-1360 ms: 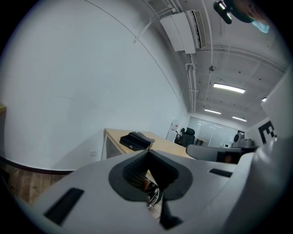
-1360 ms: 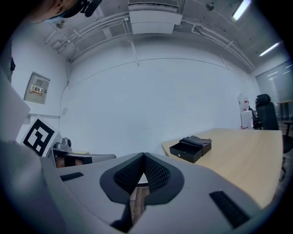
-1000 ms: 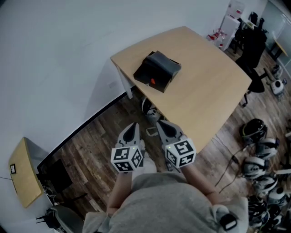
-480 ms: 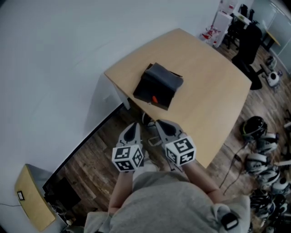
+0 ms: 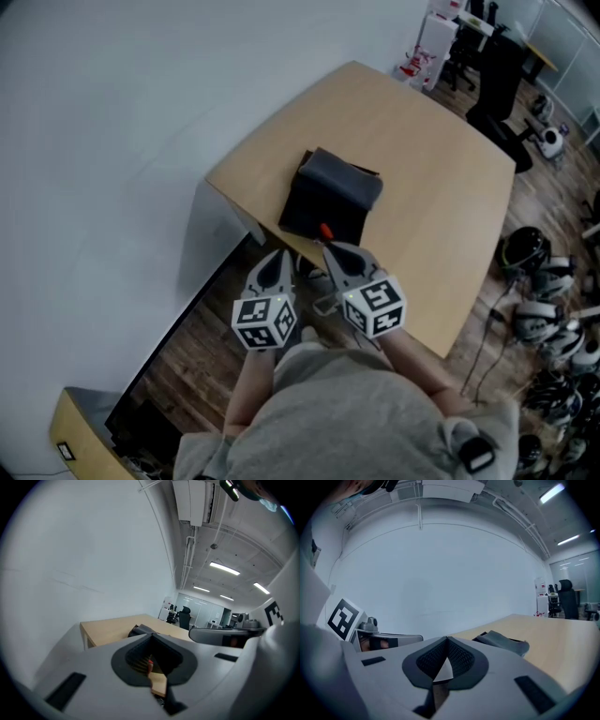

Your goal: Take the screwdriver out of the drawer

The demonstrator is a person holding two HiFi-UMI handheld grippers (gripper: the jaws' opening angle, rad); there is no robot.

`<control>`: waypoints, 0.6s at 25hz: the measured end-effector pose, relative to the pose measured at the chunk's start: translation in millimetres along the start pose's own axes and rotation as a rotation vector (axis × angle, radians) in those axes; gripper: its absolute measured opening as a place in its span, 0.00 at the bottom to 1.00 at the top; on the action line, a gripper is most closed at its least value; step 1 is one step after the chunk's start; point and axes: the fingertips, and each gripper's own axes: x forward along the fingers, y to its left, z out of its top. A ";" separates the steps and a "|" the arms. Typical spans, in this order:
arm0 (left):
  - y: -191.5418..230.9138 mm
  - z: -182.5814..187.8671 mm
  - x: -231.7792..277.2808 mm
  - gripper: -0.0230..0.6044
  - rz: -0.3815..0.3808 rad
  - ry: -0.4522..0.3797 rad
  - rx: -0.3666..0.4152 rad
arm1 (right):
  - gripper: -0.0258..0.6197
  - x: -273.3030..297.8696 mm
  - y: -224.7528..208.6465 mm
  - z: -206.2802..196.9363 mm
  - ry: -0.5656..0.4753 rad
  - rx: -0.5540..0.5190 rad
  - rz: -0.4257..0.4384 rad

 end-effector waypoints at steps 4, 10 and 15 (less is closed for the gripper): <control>16.4 6.0 19.0 0.03 -0.025 0.019 0.002 | 0.04 21.4 -13.5 -1.1 0.028 0.003 -0.042; 36.7 4.7 48.1 0.03 -0.039 0.057 -0.007 | 0.04 52.8 -43.6 -11.2 0.095 -0.005 -0.104; 45.8 -4.4 63.9 0.03 -0.038 0.094 -0.022 | 0.04 77.6 -72.1 -32.3 0.212 -0.009 -0.133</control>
